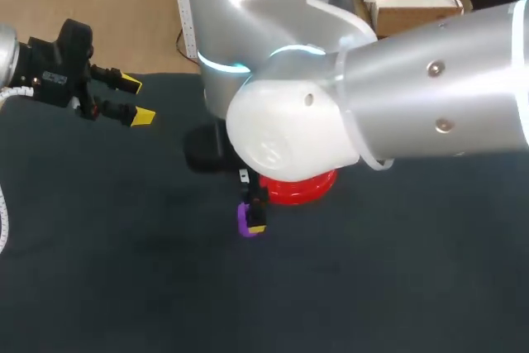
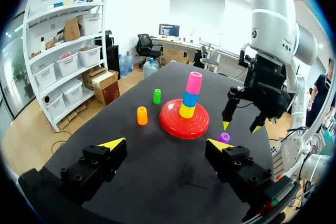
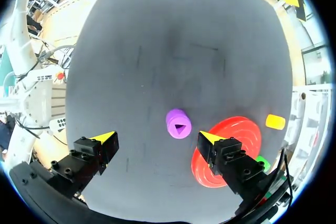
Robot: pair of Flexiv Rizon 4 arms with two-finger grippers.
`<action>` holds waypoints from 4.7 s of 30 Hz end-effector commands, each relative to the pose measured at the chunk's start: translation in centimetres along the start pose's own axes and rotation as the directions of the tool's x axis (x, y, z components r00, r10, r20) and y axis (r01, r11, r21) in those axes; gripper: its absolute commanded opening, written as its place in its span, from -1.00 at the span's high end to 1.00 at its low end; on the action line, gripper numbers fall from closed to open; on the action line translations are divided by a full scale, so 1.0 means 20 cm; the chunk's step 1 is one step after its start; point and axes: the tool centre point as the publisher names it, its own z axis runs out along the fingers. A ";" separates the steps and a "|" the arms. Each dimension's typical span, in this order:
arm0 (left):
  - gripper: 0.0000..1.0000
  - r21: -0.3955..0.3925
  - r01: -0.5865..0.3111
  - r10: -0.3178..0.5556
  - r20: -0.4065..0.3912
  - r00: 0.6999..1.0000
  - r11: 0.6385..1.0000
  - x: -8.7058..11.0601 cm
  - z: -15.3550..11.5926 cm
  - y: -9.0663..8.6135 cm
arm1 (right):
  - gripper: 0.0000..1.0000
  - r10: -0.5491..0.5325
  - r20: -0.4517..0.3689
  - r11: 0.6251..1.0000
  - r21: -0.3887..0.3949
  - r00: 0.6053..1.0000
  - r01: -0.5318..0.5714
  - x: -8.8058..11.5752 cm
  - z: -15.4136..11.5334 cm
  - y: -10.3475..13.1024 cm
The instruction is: Pick up and stack the cylinders on the red base in this order: pink,purple,orange,green
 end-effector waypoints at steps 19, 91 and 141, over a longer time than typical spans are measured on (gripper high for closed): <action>-1.00 0.000 -0.002 0.002 0.003 1.000 1.000 0.01 0.00 0.00 | -0.67 0.024 -0.024 0.999 -0.043 0.999 -0.025 -0.04 0.15 -0.07; -1.00 0.000 -0.002 0.002 0.003 1.000 1.000 0.01 0.00 0.00 | 0.83 0.101 -0.026 0.994 0.055 0.995 -0.099 -0.02 0.17 -0.09; -1.00 0.000 -0.002 0.002 0.003 1.000 1.000 0.01 0.00 0.00 | 1.00 0.355 0.099 0.913 0.177 0.929 -0.368 0.42 -0.79 -0.51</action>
